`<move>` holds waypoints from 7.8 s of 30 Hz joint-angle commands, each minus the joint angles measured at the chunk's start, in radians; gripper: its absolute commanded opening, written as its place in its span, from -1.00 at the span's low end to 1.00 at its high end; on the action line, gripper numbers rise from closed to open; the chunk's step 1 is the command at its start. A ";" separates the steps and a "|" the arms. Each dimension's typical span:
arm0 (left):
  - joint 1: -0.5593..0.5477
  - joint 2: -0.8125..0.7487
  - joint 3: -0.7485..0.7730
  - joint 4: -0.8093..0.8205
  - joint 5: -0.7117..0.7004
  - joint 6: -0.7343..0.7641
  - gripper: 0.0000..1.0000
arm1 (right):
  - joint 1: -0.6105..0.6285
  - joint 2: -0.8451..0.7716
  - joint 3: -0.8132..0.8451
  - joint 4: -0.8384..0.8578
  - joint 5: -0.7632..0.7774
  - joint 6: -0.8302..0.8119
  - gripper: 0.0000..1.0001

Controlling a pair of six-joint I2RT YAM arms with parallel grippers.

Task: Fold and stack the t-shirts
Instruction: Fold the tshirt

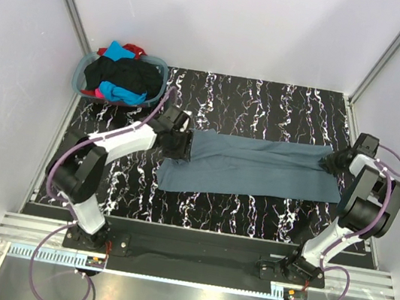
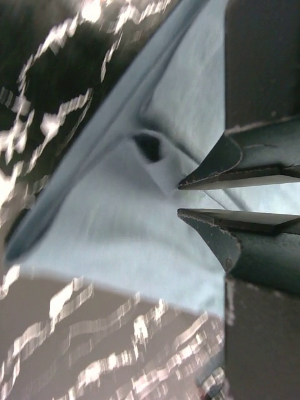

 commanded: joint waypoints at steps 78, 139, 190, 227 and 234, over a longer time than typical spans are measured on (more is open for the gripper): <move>-0.095 0.014 0.224 -0.094 -0.025 0.145 -1.00 | 0.006 -0.142 0.009 -0.050 -0.026 -0.044 -0.48; -0.153 -0.058 0.122 -0.200 -0.142 -0.001 0.01 | 0.193 -0.149 0.027 -0.025 -0.260 -0.099 -0.43; -0.023 -0.167 -0.339 0.301 0.076 -0.226 -0.31 | 0.719 0.132 0.116 0.049 -0.428 -0.324 -0.30; -0.124 -0.357 -0.477 0.258 -0.025 -0.355 -1.00 | 0.722 0.108 0.132 0.010 -0.488 -0.354 -0.13; -0.135 -0.354 -0.476 0.263 -0.039 -0.361 -1.00 | 0.744 0.109 0.122 0.009 -0.483 -0.368 -0.12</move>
